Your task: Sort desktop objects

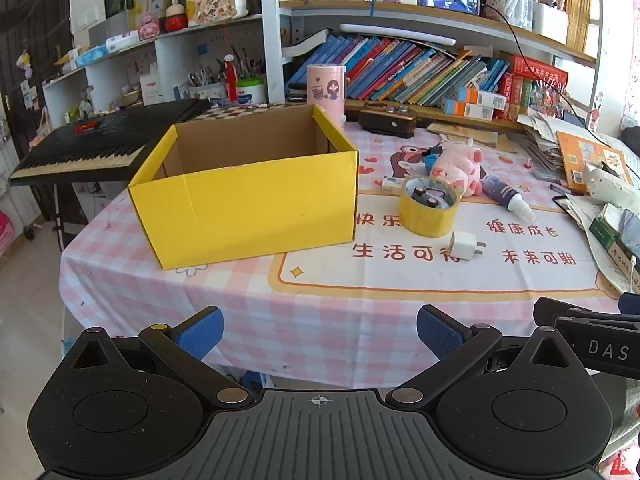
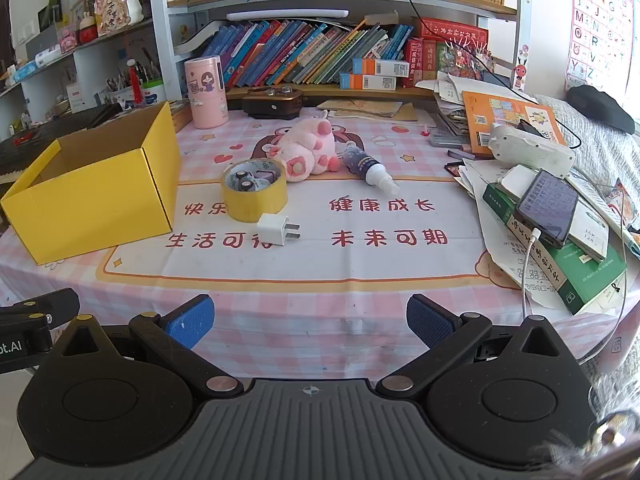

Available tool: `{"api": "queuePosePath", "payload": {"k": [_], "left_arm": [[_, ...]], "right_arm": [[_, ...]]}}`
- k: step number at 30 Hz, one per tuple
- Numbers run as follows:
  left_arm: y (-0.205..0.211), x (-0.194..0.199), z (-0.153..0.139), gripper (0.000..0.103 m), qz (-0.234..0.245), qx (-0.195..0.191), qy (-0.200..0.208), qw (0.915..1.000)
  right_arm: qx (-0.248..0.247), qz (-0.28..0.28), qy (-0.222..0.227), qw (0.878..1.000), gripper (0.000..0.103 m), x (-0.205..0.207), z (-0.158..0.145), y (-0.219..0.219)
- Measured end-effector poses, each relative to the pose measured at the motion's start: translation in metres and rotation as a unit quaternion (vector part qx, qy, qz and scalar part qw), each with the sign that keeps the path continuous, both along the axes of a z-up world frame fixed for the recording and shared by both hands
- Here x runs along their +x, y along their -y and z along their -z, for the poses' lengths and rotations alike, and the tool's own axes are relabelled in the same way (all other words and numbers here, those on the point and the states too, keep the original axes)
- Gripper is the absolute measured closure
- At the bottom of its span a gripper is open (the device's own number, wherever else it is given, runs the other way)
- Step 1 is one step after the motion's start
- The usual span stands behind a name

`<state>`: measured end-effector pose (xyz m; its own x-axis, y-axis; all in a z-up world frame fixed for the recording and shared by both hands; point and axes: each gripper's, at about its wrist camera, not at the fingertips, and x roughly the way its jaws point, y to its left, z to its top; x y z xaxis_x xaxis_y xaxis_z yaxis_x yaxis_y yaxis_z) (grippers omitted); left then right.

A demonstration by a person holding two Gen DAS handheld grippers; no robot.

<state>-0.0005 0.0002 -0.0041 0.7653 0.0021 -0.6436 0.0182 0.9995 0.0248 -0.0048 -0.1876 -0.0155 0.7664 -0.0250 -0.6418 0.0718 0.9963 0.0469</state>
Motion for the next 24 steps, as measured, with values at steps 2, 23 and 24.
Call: {"api": "queuePosePath", "payload": {"k": [2, 23, 24], "left_arm": [[-0.0006, -0.0002, 0.0007, 0.0, 0.0, 0.0, 0.0, 1.0], [-0.0014, -0.0002, 0.0022, 0.0, 0.0, 0.001, -0.002, 1.0], [-0.0014, -0.0003, 0.0023, 0.0, 0.0, 0.001, -0.002, 1.0]], "right_arm": [[0.0, 0.0, 0.0, 1.0, 0.0, 0.0001, -0.0001, -0.0014], [0.001, 0.0, 0.001, 1.0, 0.0, 0.0003, -0.0008, -0.0009], [0.001, 0.0, 0.001, 1.0, 0.0, 0.0002, -0.0008, -0.0008]]}}
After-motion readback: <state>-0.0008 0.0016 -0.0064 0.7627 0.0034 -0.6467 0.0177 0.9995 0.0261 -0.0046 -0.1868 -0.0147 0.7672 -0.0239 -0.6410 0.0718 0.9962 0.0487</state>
